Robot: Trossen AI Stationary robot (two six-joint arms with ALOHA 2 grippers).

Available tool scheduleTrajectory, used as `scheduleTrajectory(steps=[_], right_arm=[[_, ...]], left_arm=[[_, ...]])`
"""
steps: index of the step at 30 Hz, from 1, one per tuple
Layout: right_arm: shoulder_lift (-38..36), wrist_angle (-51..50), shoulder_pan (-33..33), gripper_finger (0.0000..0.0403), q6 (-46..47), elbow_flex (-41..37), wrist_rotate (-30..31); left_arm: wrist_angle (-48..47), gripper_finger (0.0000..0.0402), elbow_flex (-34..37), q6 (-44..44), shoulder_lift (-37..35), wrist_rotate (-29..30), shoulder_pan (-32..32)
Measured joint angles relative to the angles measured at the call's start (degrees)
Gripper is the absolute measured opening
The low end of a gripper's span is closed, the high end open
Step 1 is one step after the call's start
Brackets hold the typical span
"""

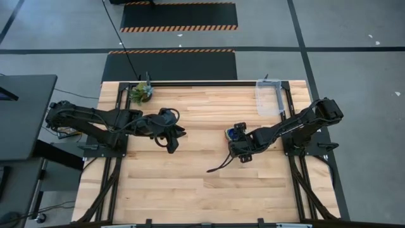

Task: Nest measuring cups in basket
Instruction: Put the stacked measuring cups into the bin

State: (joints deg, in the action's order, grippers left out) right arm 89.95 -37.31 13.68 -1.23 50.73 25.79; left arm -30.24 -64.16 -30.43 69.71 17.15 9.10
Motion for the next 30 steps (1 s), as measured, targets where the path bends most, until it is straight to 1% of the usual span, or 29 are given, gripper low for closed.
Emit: scheduleTrajectory(steps=[4, 6, 9, 14, 20, 23, 27, 30], right_arm=[[0.0, 0.9, 0.0, 0.0376, -3.7, -1.0, 3.8], [0.0, 1.2, 0.0, 0.0376, -3.6, -1.6, 5.9], [0.0, 3.3, 0.0, 0.0375, -3.1, -3.0, 7.3], [0.0, 7.2, 0.0, 0.0375, -3.8, -4.8, 7.2], [0.0, 7.7, 0.0, 0.0375, -3.9, -5.0, 7.1], [0.0, 7.7, -0.3, 0.0375, -4.3, -5.0, 4.0], [-0.2, 8.3, -1.3, 0.0375, -8.1, -4.9, -0.7], [0.0, 8.4, -1.5, 0.0375, -8.2, -4.9, 1.2]], left_arm=[[0.0, 0.0087, 0.0, 0.0, 0.0, 0.0, 0.0], [0.0, 0.0087, 0.0, 0.0, 0.0, 0.0, 0.0], [0.0, 0.0087, 0.0, 0.0, 0.0, 0.0, 0.0], [0.0, 0.0087, 0.0, 0.0, 0.0, 0.0, 0.0], [0.0, 0.0087, 0.0, 0.0, 0.0, 0.0, 0.0], [0.0, 0.0087, 0.0, 0.0, 0.0, 0.0, 0.0], [0.0, 0.0087, 0.0, 0.0, 0.0, 0.0, 0.0], [0.0, 0.0087, 0.0, 0.0, 0.0, 0.0, 0.0]])
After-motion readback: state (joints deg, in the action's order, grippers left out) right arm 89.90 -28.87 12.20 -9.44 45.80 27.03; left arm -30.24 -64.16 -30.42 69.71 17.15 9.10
